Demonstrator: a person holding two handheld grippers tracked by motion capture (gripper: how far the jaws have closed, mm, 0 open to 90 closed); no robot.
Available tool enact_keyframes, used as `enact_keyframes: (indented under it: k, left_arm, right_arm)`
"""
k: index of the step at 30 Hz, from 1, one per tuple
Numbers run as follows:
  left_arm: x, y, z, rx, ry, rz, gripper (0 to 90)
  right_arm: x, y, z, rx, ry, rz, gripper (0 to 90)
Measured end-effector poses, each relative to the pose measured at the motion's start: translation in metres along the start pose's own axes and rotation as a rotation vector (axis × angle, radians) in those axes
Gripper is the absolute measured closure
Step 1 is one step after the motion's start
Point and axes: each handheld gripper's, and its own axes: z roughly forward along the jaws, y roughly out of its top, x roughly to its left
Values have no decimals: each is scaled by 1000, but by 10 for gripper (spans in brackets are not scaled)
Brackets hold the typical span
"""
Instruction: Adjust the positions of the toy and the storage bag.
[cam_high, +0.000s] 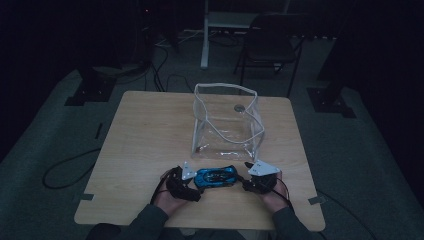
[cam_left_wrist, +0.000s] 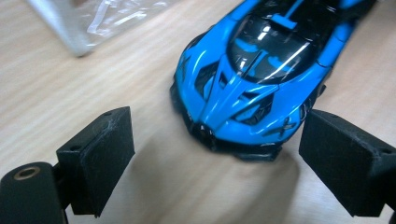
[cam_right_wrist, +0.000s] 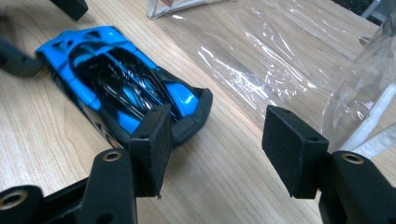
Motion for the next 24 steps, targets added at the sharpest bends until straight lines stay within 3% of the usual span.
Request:
enact_keyframes:
  k: [6, 15, 24]
  left_arm:
    - [12, 1, 3, 5, 9, -41, 111]
    - [25, 0, -13, -87, -48, -73, 146]
    - [47, 2, -15, -112, -59, -137, 150]
  right_arm:
    - [1, -2, 2, 8, 6, -4, 424]
    - [0, -8, 3, -4, 17, 25, 426]
    - [3, -9, 5, -7, 28, 27, 427]
